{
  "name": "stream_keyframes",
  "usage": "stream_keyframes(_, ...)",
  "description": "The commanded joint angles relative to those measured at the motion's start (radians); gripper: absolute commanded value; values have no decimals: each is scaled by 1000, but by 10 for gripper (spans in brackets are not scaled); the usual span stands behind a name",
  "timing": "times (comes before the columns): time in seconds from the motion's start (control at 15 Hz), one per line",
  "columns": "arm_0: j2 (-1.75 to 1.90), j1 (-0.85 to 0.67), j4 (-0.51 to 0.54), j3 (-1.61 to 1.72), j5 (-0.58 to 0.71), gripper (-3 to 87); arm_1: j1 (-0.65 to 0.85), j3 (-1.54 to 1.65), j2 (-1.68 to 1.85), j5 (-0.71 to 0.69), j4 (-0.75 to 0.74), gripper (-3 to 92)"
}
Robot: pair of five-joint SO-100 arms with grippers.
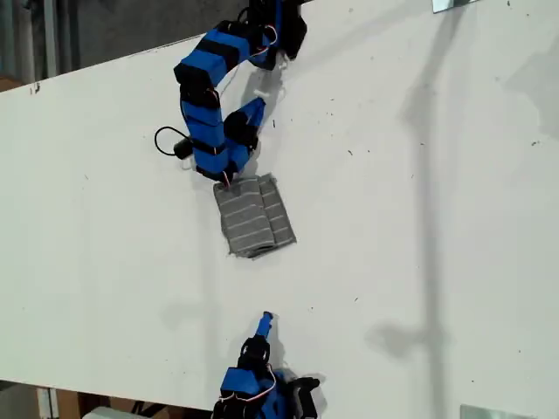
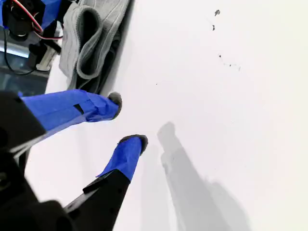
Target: Grasp corners of a square towel and fold twice.
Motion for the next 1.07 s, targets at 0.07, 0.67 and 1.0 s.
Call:
stream_keyframes(0.07,8,0,-11,3,6,126,-94,-15,305,-15,44,44)
stream_keyframes(0.67,8,0,-11,3,6,124,-181,776,1904,118,-190,44)
stream_keyframes(1.0,8,-2,-11,3,6,123,-247,1137,2519,206,-276,80)
